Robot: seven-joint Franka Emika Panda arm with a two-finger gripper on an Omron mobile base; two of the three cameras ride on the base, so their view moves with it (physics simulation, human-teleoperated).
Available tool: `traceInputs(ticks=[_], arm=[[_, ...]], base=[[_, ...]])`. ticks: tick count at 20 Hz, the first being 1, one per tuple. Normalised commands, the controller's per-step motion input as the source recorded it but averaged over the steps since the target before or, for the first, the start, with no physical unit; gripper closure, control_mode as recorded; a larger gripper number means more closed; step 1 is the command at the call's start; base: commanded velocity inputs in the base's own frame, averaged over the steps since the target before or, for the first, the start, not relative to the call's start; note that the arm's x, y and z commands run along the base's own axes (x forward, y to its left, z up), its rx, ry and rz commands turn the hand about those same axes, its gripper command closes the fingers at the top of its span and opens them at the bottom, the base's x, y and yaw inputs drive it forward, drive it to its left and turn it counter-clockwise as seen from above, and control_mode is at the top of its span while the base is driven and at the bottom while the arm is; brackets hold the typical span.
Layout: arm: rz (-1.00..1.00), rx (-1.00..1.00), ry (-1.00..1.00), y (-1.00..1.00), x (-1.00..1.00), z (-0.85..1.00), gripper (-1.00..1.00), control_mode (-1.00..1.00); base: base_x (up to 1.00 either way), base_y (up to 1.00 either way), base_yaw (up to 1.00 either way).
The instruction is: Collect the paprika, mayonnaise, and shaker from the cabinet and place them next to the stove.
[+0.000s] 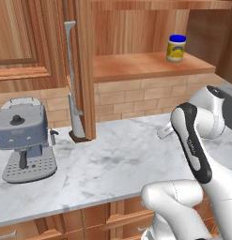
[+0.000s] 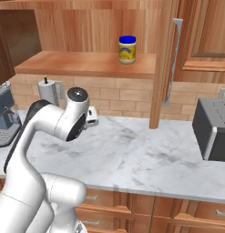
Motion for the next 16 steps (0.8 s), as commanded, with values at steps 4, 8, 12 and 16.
traceInputs(ticks=[4, 8, 12, 16], arm=[[-0.12, 0.0, -0.1, -0.18, 0.1, 0.61, -1.0, -1.0], [-0.16, 0.0, -0.17, -0.28, 0.0, 0.44, -1.0, -1.0], [-0.23, 0.0, -0.17, -0.2, 0.0, 0.42, -1.0, -1.0], [-0.3, 0.0, -0.19, -0.14, 0.0, 0.44, -1.0, -1.0]], base=[[0.0, 0.0, 0.0], [0.0, 0.0, 0.0], [0.0, 0.0, 0.0], [0.0, 0.0, 0.0]])
